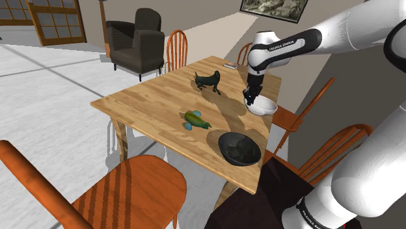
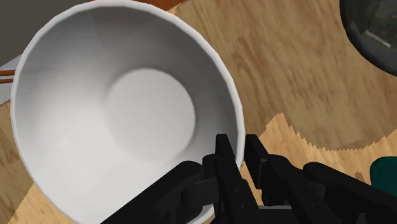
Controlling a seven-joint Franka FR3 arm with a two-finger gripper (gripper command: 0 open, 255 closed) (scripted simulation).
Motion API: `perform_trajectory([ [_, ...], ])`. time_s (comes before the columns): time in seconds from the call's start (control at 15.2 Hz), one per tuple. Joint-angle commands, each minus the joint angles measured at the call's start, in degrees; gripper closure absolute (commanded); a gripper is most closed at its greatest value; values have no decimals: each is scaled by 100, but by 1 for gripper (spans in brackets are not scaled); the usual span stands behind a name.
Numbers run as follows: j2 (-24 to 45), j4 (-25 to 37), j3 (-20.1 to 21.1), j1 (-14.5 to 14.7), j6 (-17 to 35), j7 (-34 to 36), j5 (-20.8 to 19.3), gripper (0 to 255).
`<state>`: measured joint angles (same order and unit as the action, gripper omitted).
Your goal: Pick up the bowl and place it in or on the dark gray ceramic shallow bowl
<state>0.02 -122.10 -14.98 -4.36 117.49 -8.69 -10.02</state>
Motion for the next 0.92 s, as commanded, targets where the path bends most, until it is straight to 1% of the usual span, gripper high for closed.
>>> perform_trajectory([
  [0.0, -87, 74, 4, 4, -158, -10, -11, 255],
  [0.4, -239, 344, 18, 15, -574, -45, -18, 255],
  [0.86, -1201, -499, 526, 399, -823, 863, -66, 255],
])
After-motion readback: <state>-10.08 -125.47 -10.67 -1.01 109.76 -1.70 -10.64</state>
